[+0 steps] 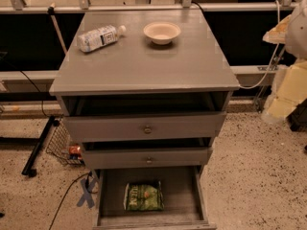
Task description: Pick green jalapeno chip bag from bottom drawer and place on counter
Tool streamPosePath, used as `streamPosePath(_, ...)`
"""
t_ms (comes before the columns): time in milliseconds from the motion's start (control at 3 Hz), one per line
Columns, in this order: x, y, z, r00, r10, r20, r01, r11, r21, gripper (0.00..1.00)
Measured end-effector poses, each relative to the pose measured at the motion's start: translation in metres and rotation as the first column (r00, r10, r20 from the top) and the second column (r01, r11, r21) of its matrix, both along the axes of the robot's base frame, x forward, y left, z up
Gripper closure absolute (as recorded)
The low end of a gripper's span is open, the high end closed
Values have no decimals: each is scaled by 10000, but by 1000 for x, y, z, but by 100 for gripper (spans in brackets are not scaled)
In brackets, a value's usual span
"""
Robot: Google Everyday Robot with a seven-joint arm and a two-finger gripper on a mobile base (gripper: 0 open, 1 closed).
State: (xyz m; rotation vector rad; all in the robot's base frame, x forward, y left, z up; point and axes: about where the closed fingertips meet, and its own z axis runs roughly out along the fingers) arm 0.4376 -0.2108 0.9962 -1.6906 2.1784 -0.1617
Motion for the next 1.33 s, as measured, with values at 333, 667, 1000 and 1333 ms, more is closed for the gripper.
streamPosePath(333,0,0,0,10000,0,18,0,10000,16,0)
streamPosePath(667,4,11,-37,9998,167,-128,-157,9972,736,0)
streamPosePath(1000,8,24,-75,9990,357,-267,-312,9877,1532,0)
streamPosePath(1333,6,46,-131,9962,564,-664,-354,9583,2834,0)
